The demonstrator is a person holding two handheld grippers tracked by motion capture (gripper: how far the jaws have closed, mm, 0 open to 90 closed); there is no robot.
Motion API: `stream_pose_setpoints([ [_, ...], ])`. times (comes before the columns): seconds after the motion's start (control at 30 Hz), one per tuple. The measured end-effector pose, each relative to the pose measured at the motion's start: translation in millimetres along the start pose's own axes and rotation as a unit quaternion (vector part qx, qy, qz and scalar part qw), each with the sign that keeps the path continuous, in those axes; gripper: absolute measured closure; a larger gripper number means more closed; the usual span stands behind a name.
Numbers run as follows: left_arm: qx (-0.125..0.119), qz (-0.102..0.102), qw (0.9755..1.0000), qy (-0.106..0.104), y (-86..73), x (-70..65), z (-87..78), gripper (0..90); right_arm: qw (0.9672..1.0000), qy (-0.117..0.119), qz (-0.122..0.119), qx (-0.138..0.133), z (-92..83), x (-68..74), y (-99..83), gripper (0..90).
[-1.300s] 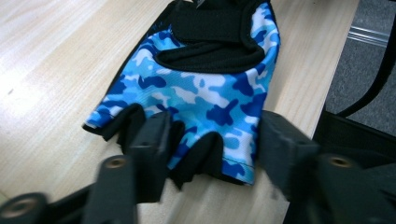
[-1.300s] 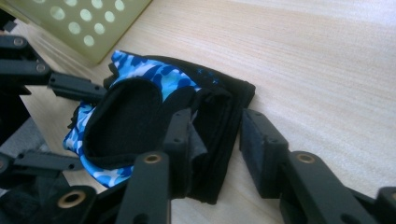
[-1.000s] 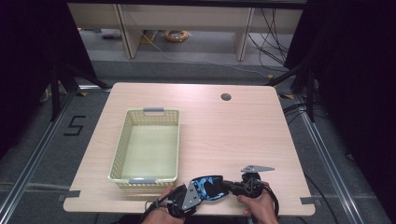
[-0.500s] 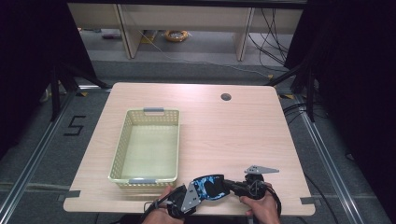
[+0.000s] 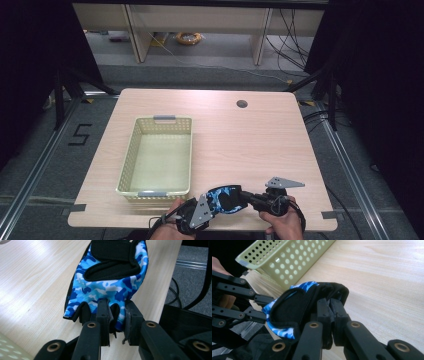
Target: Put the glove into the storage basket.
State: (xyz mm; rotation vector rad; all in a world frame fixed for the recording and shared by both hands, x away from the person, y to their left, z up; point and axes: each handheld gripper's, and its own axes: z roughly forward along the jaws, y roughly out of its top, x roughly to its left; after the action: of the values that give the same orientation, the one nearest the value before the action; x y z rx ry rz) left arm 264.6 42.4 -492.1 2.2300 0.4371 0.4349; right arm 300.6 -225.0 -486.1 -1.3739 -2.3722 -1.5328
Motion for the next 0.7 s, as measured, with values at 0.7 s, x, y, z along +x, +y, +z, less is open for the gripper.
stream_pose_setpoints([
  [0.7, -0.034, 0.01, 0.9992, 0.017, 26.8, 18.2, -48.0, 76.4, 0.9986, 0.009, -0.048, -0.021, -22.8, 41.0, 46.9, 87.7],
])
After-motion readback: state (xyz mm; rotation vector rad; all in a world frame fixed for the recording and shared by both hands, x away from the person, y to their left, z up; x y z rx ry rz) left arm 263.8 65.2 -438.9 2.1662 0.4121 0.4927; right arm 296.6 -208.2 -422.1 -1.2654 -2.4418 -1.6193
